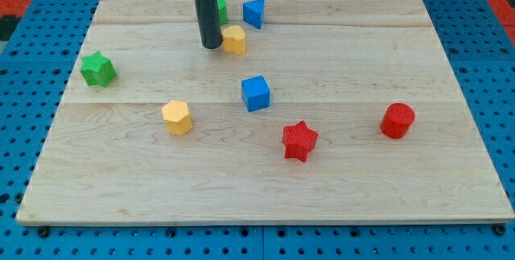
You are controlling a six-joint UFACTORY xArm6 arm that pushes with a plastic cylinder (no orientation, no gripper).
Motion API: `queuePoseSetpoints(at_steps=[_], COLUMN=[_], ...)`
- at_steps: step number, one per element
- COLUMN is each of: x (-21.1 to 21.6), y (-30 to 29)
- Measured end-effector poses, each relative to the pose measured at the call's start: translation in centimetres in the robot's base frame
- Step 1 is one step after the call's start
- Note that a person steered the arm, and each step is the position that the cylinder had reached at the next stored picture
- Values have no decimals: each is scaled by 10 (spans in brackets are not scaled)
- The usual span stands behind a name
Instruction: Move the yellow heart to the bottom left of the blue triangle
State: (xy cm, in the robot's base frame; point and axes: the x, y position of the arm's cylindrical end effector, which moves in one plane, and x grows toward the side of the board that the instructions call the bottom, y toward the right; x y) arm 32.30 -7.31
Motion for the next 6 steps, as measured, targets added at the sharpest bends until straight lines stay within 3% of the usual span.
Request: queuePoseSetpoints(at_steps=[1, 2, 6], x=[32, 36, 15], y=[-3, -2, 46])
